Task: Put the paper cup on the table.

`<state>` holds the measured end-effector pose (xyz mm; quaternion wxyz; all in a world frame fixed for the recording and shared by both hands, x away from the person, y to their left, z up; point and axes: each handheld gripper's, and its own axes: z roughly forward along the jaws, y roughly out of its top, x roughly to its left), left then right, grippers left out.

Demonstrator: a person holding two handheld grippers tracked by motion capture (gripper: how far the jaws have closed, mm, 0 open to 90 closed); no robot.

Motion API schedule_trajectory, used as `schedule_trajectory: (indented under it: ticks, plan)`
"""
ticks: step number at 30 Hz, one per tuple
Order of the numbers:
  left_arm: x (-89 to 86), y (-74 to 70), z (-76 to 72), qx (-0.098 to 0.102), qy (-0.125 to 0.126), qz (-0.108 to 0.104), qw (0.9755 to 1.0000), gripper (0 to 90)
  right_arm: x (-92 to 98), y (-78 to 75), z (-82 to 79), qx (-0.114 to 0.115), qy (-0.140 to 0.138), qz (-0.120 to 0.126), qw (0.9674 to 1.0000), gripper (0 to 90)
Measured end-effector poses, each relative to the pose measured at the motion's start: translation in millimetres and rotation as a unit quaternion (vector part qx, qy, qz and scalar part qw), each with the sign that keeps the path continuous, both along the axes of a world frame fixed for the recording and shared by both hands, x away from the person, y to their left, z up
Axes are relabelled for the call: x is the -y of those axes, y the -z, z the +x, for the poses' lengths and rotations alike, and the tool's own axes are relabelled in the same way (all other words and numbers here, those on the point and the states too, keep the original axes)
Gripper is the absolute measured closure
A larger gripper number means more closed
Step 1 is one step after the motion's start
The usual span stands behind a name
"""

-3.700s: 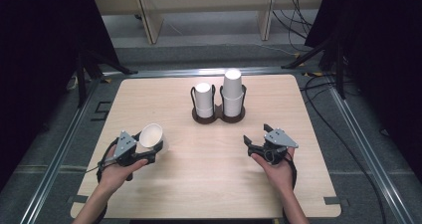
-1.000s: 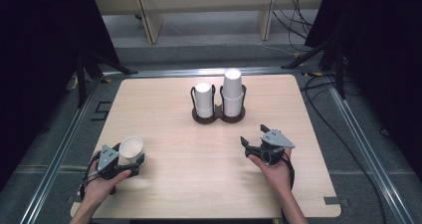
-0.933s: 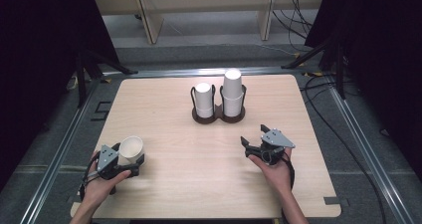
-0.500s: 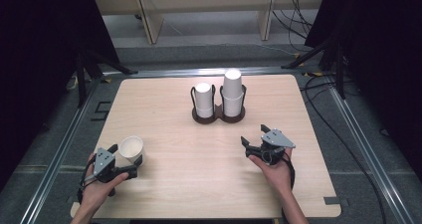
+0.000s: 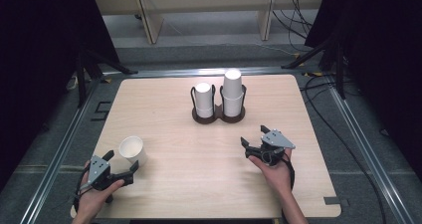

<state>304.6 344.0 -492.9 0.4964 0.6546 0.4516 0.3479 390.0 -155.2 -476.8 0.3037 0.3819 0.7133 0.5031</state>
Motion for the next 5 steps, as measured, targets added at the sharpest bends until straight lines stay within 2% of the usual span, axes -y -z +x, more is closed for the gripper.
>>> schedule_trajectory:
  ticks: [2,4,5]
  plan:
    - [0.0,0.8,-1.6,-0.01,0.001,0.005,0.9999,0.0,-1.3,1.3,0.5,-0.002,-0.003,0.012,0.9999,15.2]
    - [0.9,3.6,-0.2,-0.001,0.004,-0.002,1.0,0.0,-0.8,1.4,0.3,-0.002,-0.001,0.013,0.9999,15.2]
    - [0.9,3.5,-0.7,-0.006,0.004,0.001,1.0,0.0,-0.6,1.5,0.3,-0.003,-0.001,0.013,0.9999,15.2]
